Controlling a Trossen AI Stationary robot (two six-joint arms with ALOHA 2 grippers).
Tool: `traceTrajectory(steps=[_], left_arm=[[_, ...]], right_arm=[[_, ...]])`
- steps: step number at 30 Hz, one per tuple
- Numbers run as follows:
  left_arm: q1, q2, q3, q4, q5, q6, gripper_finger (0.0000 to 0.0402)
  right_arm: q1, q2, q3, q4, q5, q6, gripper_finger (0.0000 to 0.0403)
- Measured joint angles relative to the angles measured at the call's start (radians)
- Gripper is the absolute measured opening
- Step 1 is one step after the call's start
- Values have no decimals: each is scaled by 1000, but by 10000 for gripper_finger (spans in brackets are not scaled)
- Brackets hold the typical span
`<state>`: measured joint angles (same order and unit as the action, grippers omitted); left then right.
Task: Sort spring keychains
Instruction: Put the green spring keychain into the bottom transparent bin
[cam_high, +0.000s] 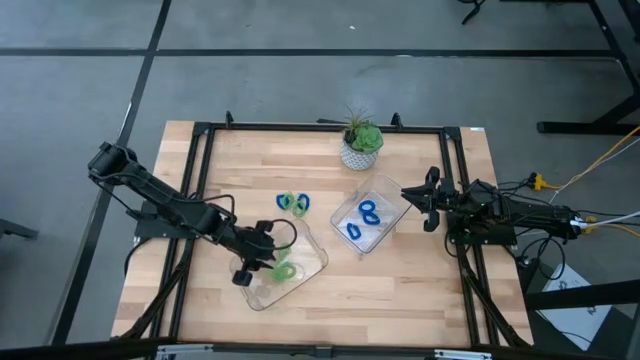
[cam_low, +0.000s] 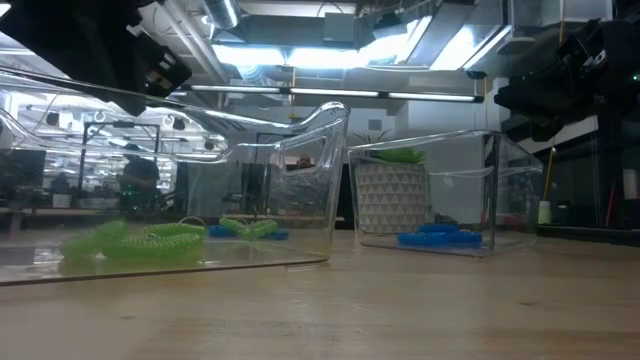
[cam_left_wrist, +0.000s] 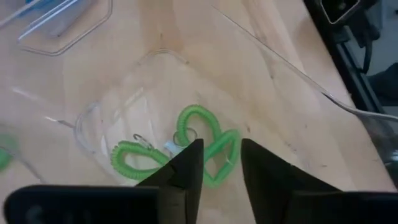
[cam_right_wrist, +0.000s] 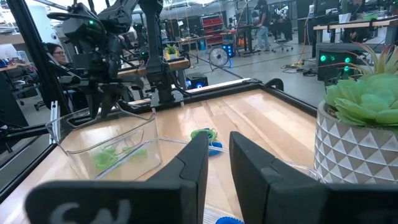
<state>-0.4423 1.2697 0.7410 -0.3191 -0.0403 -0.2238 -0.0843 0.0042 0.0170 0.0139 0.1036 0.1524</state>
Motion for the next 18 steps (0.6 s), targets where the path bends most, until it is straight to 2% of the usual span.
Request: traceTrajectory(steps=[7,18], left_arm=[[12,-1,72,-69,5,-1,135],[124,-58,219,-87,3,99,128]], right_arm=[[0,0,0,0,0,0,67],[0,0,0,0,0,0,67]])
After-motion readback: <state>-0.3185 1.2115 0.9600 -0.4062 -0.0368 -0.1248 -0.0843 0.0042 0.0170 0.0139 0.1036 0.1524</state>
